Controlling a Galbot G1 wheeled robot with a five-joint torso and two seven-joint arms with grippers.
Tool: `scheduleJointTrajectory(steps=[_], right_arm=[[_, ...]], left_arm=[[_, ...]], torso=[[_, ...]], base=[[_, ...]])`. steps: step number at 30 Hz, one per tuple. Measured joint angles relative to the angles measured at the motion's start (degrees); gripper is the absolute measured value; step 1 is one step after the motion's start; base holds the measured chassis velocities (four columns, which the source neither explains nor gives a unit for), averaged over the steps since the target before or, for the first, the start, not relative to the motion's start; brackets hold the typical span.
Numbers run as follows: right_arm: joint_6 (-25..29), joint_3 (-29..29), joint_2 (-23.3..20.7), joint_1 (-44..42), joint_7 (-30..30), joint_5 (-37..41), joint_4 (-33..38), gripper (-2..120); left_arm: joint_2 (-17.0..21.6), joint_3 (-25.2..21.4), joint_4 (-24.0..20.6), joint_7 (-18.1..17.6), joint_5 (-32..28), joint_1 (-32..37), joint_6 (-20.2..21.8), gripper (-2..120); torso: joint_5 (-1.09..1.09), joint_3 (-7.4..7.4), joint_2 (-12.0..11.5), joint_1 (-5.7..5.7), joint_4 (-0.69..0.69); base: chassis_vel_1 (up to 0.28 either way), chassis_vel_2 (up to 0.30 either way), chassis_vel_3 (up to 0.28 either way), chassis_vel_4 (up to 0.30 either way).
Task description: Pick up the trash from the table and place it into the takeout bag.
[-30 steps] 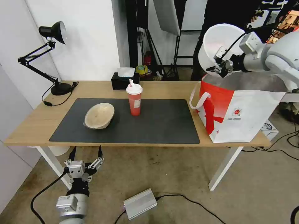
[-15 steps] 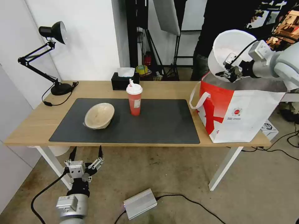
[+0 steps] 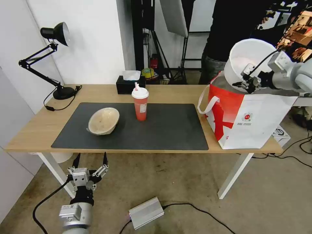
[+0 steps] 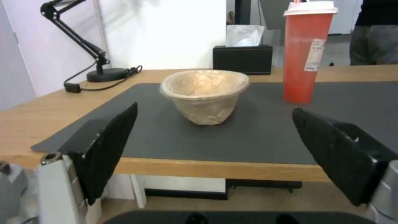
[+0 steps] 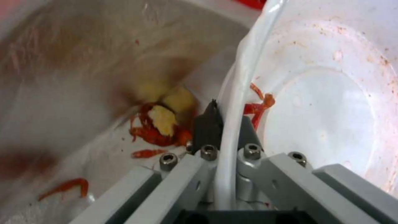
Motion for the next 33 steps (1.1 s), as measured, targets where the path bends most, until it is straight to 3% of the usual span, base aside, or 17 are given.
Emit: scheduleJointTrajectory(steps=[12, 33], right_arm=[[0.53, 3.61, -1.39, -4.95, -0.05, -0.69, 0.78, 0], [0.56, 3.85, -0.71, -5.68, 0.1, -0.3, 2.39, 0]], left_arm=[[-0.22, 0.24, 0.05, 0.02, 0.34, 0.06, 0.04, 100], [-0.68, 0.48, 0.16, 0.04, 0.58, -0.03, 0.04, 100]], torso=[[0.0, 0.0, 0.0, 0.0, 0.0], [-0.01, 0.0, 0.0, 0.0, 0.0]], base=[[0.0, 0.0, 0.0, 0.0], [0.0, 0.0, 0.0, 0.0]])
